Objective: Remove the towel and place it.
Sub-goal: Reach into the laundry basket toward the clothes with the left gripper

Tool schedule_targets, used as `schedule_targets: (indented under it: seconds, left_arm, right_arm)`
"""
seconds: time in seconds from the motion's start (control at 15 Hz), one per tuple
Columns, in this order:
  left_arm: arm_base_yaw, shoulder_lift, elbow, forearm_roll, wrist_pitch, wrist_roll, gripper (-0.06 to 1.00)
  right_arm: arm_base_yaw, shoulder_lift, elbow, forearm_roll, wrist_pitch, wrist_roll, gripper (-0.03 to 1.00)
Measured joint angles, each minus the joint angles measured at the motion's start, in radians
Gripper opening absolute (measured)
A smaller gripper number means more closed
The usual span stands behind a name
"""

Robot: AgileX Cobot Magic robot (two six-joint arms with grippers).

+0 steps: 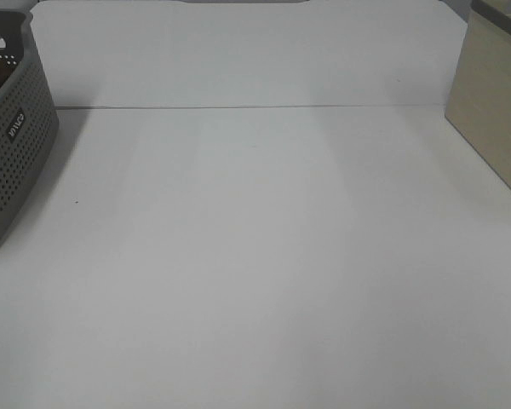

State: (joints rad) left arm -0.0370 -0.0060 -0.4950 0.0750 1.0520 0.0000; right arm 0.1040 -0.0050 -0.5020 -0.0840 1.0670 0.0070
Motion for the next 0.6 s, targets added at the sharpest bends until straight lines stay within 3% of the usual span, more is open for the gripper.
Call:
schedule_targets:
  seconds: [0.6]
  left_arm:
    - [0.0,0.0,0.0,0.0,0.0,-0.008,0.99]
  right_arm:
    - [0.0,0.0,0.0,0.0,0.0,0.0,0.62]
